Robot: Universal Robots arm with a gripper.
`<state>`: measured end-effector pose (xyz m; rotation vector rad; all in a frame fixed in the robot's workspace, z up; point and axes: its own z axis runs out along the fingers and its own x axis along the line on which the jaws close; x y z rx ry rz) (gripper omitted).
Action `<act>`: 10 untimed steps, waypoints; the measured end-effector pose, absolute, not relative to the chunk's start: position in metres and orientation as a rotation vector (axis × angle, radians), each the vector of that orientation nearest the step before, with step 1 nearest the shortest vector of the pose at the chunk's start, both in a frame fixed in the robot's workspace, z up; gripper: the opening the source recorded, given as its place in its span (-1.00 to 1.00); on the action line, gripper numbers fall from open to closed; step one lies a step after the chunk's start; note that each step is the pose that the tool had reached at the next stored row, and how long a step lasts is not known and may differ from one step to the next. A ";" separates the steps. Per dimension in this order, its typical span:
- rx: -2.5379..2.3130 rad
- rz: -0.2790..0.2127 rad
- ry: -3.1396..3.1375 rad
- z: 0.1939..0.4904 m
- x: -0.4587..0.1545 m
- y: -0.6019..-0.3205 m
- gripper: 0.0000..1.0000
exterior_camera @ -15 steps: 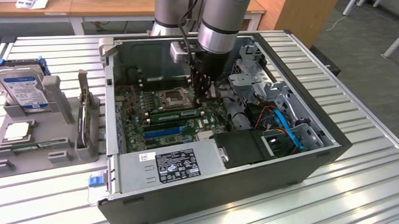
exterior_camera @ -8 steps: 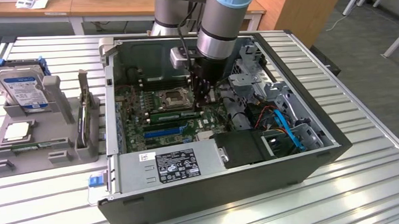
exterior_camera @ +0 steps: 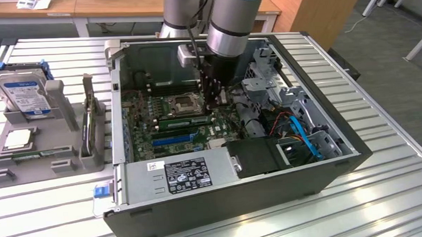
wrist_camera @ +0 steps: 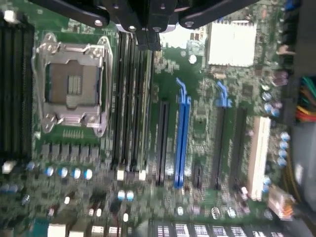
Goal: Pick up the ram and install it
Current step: 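Press down the ram until it locks into place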
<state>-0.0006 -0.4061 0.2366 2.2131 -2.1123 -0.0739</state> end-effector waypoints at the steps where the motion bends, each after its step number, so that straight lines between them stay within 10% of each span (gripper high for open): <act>1: 2.213 -0.072 -2.113 0.238 -0.005 -0.406 -0.79; 10: 2.214 -0.069 -2.114 0.239 -0.046 -0.406 -0.79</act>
